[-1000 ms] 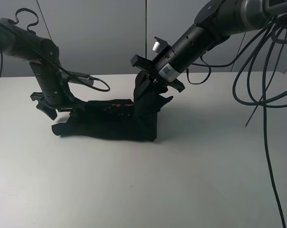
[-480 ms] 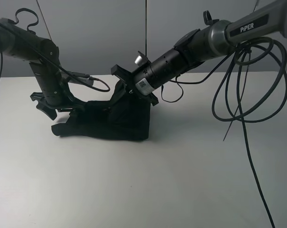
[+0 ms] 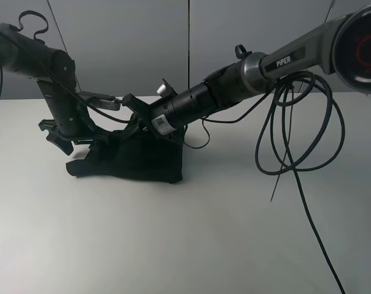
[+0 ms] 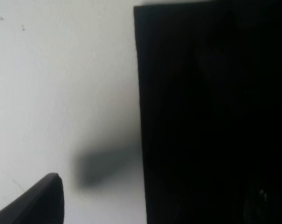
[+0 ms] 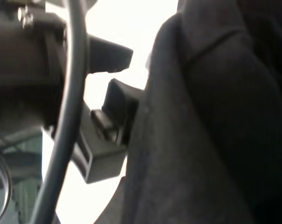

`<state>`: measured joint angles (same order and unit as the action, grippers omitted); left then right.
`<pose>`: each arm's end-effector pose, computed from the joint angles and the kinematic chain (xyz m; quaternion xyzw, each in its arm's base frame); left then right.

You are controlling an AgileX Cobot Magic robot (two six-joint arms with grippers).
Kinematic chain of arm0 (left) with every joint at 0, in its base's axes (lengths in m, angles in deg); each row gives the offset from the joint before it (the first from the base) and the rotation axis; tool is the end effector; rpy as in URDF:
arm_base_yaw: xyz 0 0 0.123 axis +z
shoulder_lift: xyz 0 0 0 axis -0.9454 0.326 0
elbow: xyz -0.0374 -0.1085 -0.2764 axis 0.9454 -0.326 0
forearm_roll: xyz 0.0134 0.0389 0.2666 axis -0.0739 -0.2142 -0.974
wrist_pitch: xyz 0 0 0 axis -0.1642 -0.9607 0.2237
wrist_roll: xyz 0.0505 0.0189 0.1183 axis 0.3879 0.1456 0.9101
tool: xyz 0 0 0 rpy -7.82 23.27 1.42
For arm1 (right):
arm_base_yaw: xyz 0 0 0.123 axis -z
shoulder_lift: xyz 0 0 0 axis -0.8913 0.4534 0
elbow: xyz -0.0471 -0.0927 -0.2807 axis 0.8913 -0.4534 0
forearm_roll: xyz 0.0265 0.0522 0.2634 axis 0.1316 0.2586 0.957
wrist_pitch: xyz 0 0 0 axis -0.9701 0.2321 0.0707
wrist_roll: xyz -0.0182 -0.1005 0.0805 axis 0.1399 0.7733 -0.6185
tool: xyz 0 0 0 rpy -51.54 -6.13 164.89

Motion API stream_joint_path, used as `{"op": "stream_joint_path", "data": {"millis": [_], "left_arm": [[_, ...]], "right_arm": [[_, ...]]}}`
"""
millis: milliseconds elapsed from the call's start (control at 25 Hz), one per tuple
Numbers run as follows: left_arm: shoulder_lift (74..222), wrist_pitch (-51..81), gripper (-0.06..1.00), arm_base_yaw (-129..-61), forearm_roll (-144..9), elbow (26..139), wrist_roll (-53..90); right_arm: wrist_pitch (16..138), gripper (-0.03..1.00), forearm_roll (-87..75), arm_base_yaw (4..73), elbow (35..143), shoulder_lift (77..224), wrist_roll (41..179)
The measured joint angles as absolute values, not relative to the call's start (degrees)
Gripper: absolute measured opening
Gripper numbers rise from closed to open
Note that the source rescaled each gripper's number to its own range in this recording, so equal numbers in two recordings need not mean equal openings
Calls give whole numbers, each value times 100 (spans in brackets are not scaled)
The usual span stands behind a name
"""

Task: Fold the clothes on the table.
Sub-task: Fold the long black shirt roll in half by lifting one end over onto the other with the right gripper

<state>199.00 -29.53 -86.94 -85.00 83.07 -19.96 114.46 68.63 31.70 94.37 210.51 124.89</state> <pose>0.4117 -0.1106 0.0637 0.1200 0.9922 0.0227 0.0271 0.3786 0.3400 0.0736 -0.0507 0.8753 0.4799 0.0299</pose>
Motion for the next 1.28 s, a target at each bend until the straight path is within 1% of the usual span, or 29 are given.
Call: {"op": "stream_joint_path", "data": {"millis": [680,800,1000,1280], "left_arm": [[19900,-2976,99,-8690,-8466,8307,-1985],[19912,-3154,99,-8690,-8455,8398,-1974],[19849,-3354,99,-8690,-8455,8754,-1953],[19699,-3877,99,-8690,-8455,9689,-1918]], "right_arm": [[11005,12,7296,3035,9725,21491,12657],[10996,12,7344,3035,9725,21542,12678],[10983,12,7344,3035,9737,21565,12683],[10922,12,7344,3013,9737,21565,12692]]}}
